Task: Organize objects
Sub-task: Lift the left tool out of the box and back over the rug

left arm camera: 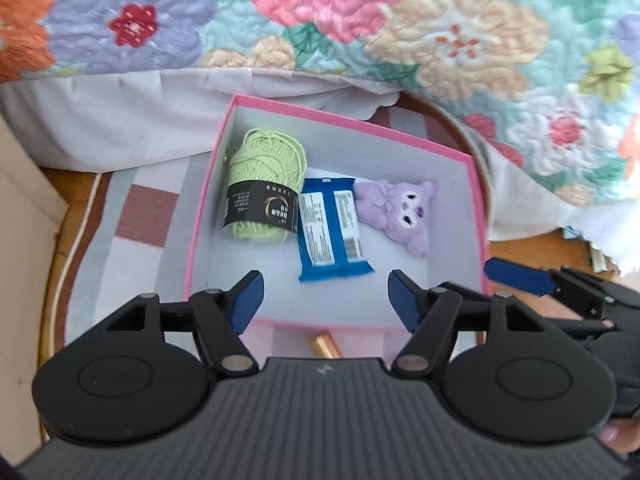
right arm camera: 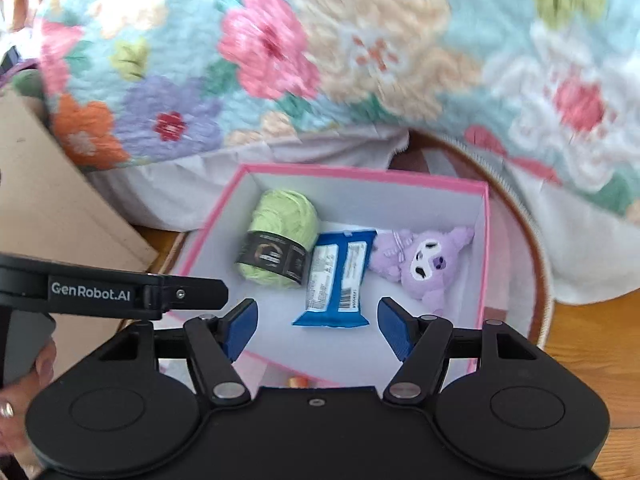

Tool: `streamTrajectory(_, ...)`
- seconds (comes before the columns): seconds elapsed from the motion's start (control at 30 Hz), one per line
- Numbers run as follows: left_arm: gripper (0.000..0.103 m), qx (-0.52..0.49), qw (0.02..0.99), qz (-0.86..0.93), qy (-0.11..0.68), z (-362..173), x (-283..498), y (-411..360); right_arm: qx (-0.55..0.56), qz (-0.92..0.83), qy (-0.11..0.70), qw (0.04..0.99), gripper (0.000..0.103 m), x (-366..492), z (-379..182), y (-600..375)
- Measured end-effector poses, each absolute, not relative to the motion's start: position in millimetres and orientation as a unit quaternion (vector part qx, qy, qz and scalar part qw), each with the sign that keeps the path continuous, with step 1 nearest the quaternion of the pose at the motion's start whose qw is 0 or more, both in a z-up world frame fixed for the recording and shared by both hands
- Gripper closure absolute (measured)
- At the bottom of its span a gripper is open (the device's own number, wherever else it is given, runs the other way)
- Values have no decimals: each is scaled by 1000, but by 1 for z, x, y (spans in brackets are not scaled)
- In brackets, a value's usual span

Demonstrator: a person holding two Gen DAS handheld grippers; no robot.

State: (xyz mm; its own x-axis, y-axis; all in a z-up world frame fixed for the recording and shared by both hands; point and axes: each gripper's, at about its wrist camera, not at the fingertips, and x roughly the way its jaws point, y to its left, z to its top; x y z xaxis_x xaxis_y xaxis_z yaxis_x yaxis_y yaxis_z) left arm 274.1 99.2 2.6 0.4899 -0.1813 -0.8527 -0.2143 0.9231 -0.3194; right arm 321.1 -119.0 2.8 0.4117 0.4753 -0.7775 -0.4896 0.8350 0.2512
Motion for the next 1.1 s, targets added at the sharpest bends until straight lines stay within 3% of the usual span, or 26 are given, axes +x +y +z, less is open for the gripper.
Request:
streamTrajectory(0.47, 33, -119, 856, -5, 502, 80, 171, 79, -56, 349, 422, 835, 32, 213, 100, -146)
streamTrajectory(0.77, 29, -82, 855, -6, 511, 88, 129, 61, -80, 374, 443, 811, 32, 156, 111, -164)
streamTrajectory(1.1, 29, -125, 822, -59, 553, 62, 96, 43, -109, 397, 475, 778, 32, 118, 83, -165)
